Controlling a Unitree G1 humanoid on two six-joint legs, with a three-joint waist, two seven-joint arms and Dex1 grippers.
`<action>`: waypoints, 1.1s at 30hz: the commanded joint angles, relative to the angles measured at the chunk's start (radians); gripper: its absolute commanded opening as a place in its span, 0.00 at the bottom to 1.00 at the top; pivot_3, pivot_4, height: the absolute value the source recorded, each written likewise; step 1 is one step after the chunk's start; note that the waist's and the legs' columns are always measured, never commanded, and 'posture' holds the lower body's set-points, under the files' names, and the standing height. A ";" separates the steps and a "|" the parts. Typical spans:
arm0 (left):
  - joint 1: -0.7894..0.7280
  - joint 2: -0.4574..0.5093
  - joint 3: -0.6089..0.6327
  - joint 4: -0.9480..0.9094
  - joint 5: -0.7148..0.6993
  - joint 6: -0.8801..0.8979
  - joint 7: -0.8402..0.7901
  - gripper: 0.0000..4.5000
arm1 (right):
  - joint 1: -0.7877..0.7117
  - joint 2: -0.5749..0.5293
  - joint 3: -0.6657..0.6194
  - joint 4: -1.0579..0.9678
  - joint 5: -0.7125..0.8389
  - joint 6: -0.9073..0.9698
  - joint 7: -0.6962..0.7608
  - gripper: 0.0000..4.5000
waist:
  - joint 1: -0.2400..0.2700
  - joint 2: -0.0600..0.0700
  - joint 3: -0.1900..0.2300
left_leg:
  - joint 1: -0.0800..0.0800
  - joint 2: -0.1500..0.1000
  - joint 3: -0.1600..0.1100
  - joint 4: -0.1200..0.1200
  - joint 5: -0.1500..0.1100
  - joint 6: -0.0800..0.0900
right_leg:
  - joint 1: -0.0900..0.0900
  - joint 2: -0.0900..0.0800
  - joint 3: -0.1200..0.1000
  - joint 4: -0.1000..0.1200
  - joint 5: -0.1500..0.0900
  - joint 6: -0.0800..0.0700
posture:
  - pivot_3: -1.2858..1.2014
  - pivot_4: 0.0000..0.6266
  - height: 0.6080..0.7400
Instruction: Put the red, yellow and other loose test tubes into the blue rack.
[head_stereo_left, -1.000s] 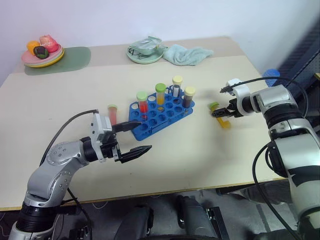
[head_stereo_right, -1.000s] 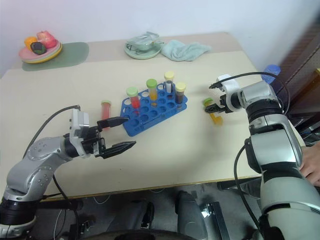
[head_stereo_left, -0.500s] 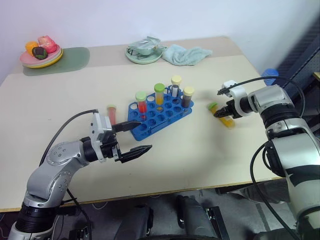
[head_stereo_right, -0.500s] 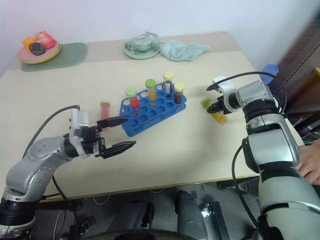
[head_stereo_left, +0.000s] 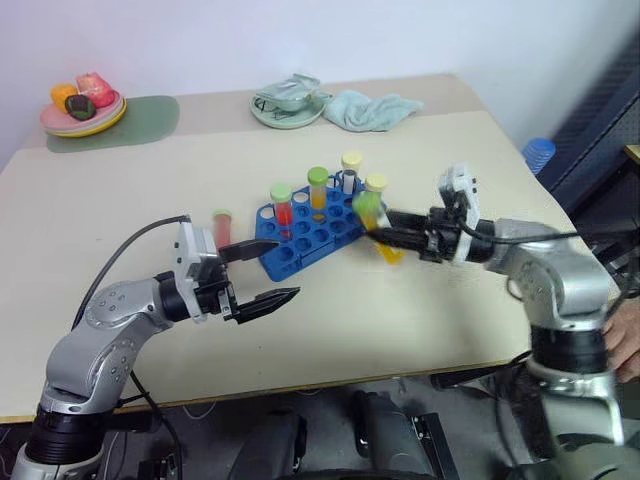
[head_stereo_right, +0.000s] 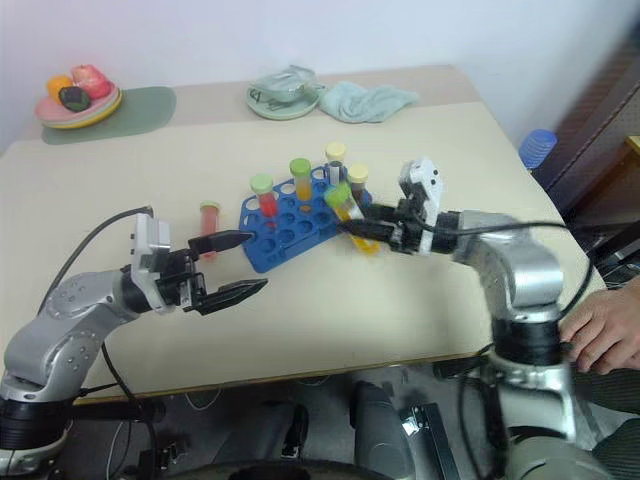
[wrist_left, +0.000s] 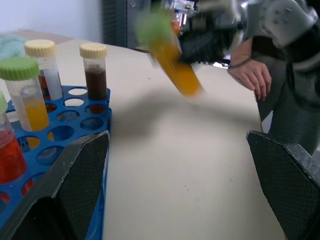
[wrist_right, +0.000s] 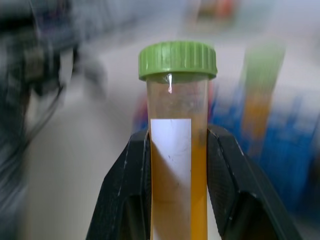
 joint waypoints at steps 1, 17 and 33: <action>0.000 0.012 0.040 -0.005 -0.027 0.002 -0.003 1.00 | -0.011 0.160 -0.042 0.018 0.000 -0.262 -0.176 0.25 | 0.000 0.000 0.000 | 0.000 0.000 0.000 0.000 0.001 -0.002 | 0.000 0.000 0.000 0.000 0.000 0.000 | 0.52 0.24 1.00; 0.010 0.012 0.074 -0.023 -0.037 0.024 0.030 1.00 | -0.148 0.436 0.025 0.884 -0.158 -1.230 -0.284 0.25 | -0.019 0.001 0.000 | 0.001 0.000 0.001 -0.001 0.003 -0.005 | -0.004 0.001 0.001 0.007 0.000 -0.001 | 0.52 0.24 1.00; 0.105 0.012 0.112 -0.066 -0.040 0.000 0.046 1.00 | -0.156 0.473 0.059 1.073 -0.137 -1.307 -0.190 0.25 | -0.032 0.001 0.001 | 0.002 0.000 0.001 -0.001 0.003 -0.005 | -0.003 0.002 0.001 0.009 -0.001 -0.001 | 0.52 0.24 1.00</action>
